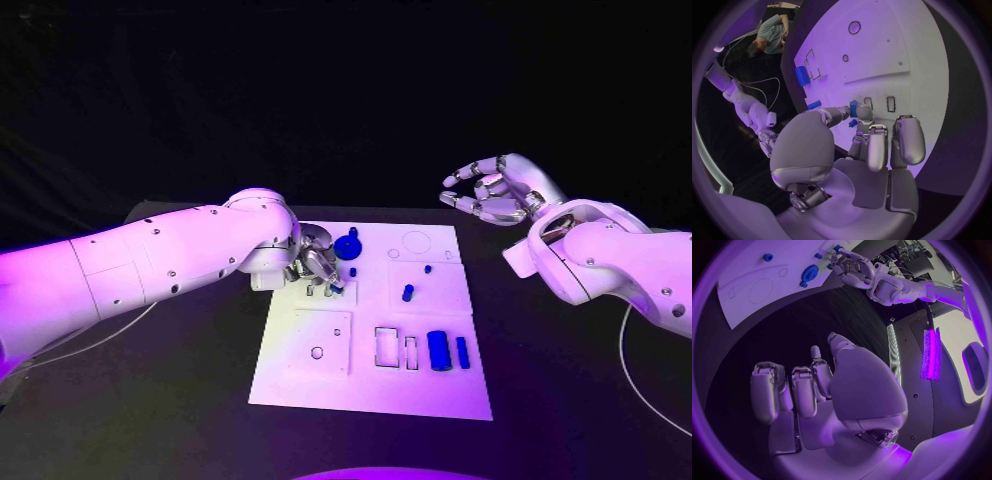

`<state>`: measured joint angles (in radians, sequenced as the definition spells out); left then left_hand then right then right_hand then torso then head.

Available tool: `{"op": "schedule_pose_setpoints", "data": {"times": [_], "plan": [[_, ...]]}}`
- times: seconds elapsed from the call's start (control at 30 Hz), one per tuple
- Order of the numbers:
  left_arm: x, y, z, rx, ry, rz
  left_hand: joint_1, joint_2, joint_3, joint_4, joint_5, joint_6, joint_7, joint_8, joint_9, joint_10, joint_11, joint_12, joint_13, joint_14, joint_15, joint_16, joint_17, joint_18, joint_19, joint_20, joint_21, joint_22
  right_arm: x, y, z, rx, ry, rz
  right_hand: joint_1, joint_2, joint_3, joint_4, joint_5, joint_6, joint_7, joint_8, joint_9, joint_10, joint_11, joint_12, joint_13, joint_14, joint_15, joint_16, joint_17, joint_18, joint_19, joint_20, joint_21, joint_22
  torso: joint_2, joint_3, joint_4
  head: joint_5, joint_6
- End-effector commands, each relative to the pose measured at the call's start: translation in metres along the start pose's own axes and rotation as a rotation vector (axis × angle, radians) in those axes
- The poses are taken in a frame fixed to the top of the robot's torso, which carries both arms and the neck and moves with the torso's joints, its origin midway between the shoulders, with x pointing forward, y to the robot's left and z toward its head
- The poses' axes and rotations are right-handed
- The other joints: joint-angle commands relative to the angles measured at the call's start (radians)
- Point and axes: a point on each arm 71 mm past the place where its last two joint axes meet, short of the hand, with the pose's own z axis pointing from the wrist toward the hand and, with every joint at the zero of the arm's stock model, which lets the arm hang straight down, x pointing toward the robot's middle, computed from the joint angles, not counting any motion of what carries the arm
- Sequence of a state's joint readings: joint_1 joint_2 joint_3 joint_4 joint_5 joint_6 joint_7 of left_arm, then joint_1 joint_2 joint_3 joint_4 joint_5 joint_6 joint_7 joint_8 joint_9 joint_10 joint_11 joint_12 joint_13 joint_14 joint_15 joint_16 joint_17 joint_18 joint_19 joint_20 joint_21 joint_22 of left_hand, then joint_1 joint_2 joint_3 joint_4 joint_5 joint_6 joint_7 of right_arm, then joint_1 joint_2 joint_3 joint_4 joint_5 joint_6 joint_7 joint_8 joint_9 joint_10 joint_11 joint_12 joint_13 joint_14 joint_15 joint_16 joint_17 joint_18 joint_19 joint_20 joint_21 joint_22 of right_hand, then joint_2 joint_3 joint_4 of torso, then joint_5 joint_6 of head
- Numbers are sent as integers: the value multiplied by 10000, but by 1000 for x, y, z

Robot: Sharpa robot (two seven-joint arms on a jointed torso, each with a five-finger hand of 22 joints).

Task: Assemble the parts on the task board

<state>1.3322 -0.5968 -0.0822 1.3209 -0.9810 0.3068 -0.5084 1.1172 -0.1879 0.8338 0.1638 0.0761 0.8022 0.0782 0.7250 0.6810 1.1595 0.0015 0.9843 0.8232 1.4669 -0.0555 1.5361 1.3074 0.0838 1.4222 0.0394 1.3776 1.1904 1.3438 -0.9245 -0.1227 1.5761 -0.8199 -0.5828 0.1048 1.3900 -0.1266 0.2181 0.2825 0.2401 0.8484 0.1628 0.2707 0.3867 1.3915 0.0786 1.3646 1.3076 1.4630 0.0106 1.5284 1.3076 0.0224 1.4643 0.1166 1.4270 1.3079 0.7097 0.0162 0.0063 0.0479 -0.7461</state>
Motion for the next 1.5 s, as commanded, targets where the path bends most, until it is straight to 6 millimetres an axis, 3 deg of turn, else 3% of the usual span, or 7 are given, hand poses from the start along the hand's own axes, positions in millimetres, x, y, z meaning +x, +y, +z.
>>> {"op": "schedule_pose_setpoints", "data": {"times": [0.03, 0.3, 0.7, 0.87, 1.1, 1.3, 1.5], "plan": [[0, -2, 0, 310, -26, -745, -24, 152, 928, -928, 381, -87, -30, 162, 738, 35, -41, -4, -3, 873, -83, -49, 2138, -97, -12, -63, 53, 26, 1, 0, 0, -61, 126, -82, 4, -62, 53, -6, 57, -45, 7, 50, -15, -93, -4, -36, 506, 769, -65, -38, 1327, 177, 174, -79, -40, 1451, -3, 0, 7, 5, -1], [-2, 8, -7, 435, -424, -1669, -293, 238, 1265, -1414, 1100, -88, -48, 418, 1042, 272, -45, 210, 214, 878, -102, -43, 2146, -101, -4, -49, 80, 70, 1, -1, -1, -20, 166, -89, 3, -66, 57, -6, 64, -45, 7, 53, -16, -83, -4, -25, 517, 769, -65, -38, 1330, 176, 177, -79, -36, 1455, -1, 8, 13, 32, -2], [5, 22, -21, 264, -1626, -1211, -429, 132, 1376, -1660, 1483, 5, -98, 569, 1176, 508, -97, 468, 466, 871, -147, -67, 2114, -106, 18, -74, 108, 119, -3, -2, -2, -53, -63, -130, -11, -75, 61, 0, 83, -36, 5, 66, -16, -96, -4, -40, 503, 765, -65, -45, 1319, 180, 168, -79, -53, 1443, 10, 19, 43, 67, -9], [9, 21, -20, 217, -1938, -873, -662, 18, 1504, -1784, 2141, 78, -158, 745, 1283, 746, -157, 815, 799, 872, -204, -76, 2098, -112, 39, -141, 133, 165, -4, -3, -3, -31, -130, -139, -28, -76, 71, 10, 114, -26, 4, 81, -16, -98, -5, -42, 501, 767, -66, -44, 1327, 180, 167, -80, -57, 1442, 8, -5, 59, 76, -24], [15, 16, -17, 218, -1891, -494, -785, -20, 1540, -1829, 2380, 108, -194, 846, 1334, 887, -189, 1035, 1019, 889, -232, -38, 2142, -115, 47, -162, 144, 185, -4, -3, -3, -15, -152, -141, -42, -75, 83, 16, 153, -19, 2, 93, -17, -102, -7, -47, 496, 765, -68, -48, 1322, 178, 172, -81, -51, 1449, 16, 3, 28, 78, -45], [18, 15, -15, 149, -1706, -229, -901, -27, 1618, -1865, 2690, 105, -222, 978, 1402, 887, -217, 1098, 1024, 892, -259, -32, 2146, -105, 31, -214, 123, 150, -4, -3, -3, 3, -167, -152, -61, -76, 98, 23, 202, -14, 0, 107, -18, -104, -10, -49, 494, 769, -70, -44, 1339, 178, 171, -82, -56, 1447, 14, 6, 65, 71, -60], [20, 13, -14, 92, -1459, 63, -963, -49, 1629, -1881, 2781, 110, -240, 1052, 1436, 953, -234, 1213, 1129, 903, -274, -3, 2181, -118, 55, -223, 151, 208, -4, -3, -3, 1, -150, -153, -67, -75, 103, 24, 218, -12, -1, 111, -19, -100, -11, -45, 498, 766, -70, -50, 1323, 179, 169, -83, -62, 1443, 8, 12, 58, 86, -85]]}}
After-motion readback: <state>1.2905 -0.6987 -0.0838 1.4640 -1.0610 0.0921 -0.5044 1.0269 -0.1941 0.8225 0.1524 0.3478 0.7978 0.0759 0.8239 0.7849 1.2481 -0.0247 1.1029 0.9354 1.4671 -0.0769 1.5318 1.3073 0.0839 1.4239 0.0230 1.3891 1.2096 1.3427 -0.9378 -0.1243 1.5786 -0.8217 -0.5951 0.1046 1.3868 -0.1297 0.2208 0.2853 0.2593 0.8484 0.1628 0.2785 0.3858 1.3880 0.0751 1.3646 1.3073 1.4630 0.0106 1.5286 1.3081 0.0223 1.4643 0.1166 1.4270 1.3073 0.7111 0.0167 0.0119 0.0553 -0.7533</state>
